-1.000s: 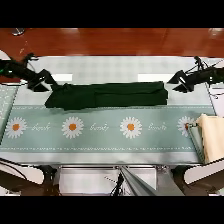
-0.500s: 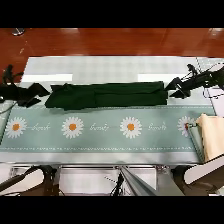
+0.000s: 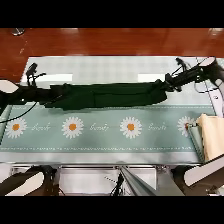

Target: Fold the shirts.

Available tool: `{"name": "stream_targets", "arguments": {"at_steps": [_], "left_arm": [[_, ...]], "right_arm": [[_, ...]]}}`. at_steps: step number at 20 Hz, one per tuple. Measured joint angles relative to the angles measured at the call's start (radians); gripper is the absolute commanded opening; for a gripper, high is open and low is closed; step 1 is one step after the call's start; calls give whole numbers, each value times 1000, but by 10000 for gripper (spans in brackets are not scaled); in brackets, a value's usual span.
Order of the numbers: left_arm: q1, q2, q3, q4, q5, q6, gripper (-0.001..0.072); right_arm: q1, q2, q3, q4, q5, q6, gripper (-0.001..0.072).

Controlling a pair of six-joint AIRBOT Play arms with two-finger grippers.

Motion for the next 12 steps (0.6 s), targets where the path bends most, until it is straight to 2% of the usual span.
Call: {"name": "stream_targets", "arguments": {"at_steps": [4,6,9,12], "left_arm": [[-172,-26,29,-11,28,8,20],[-277,-60,49,-14,94,-10,20],[-445,-167,133,-16,187,-40,20],[-583,-326,296,-18,215,-83,20]], "right_arm": [[2,254,-99,-83,13,-3,33],[2,409,-177,-113,7,-3,33],[8,631,-296,-142,21,30,33],[19,813,-386,-142,35,62,34]]}}
